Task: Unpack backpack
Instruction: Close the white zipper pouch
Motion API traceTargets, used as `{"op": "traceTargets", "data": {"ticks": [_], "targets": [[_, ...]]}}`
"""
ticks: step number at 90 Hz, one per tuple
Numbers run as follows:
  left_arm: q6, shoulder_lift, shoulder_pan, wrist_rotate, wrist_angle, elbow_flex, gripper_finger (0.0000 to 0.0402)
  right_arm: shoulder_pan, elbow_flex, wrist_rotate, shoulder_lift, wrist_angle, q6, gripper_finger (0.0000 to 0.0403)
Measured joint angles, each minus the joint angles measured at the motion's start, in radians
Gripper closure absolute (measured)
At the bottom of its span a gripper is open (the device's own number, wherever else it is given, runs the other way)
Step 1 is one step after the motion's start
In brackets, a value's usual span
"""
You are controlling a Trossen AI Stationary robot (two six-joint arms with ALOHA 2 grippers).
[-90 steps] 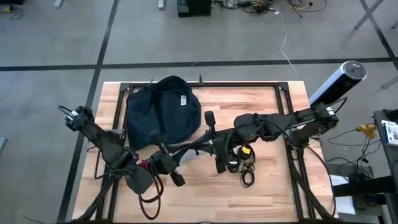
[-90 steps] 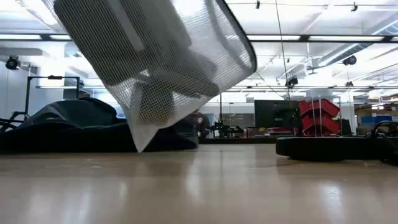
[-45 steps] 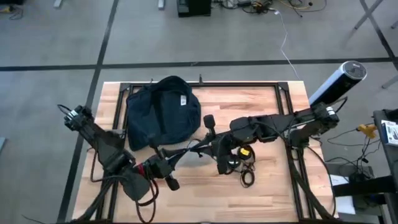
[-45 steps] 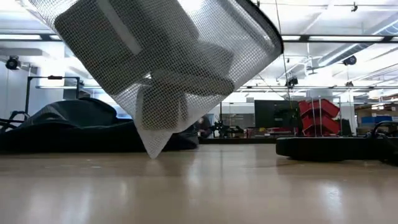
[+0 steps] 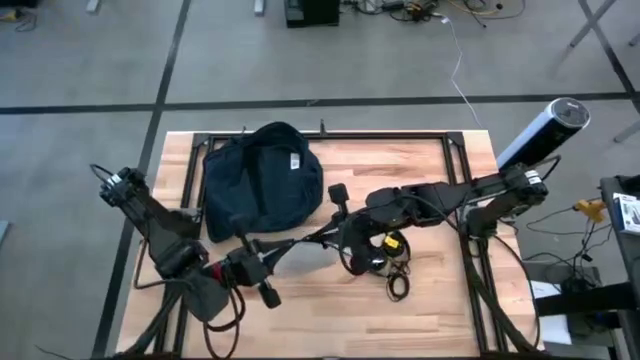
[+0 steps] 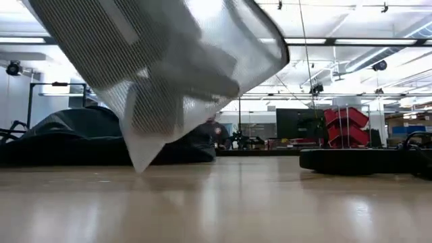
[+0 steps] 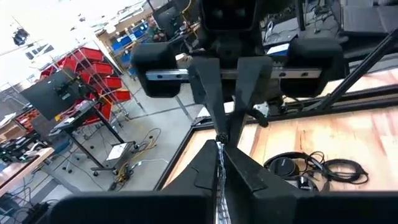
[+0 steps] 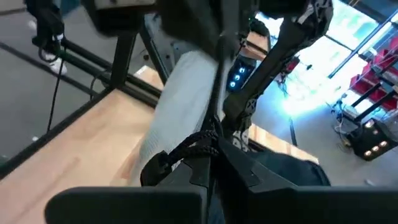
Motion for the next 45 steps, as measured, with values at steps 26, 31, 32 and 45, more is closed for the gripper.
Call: {"op": "traceTargets", "data": {"ticks": [26,31,32,45], "targets": [[-0.037,-0.042,-0.003,-0.016,-0.061,0.000,0.0401,0.012,-0.071,-0.004,-0.007,-0.033,0.045,0.0403],[-0.038,-0.049,-0.003,-0.016,-0.060,0.000,0.0401,0.012,-0.090,-0.004,-0.010,-0.034,0.048,0.0403],[-0.038,-0.051,-0.003,-0.016,-0.060,0.000,0.0401,0.012,-0.093,-0.004,-0.011,-0.034,0.049,0.0403],[-0.038,-0.073,-0.003,-0.017,-0.061,0.000,0.0401,0.012,-0.135,-0.004,-0.016,-0.039,0.068,0.0403]]}}
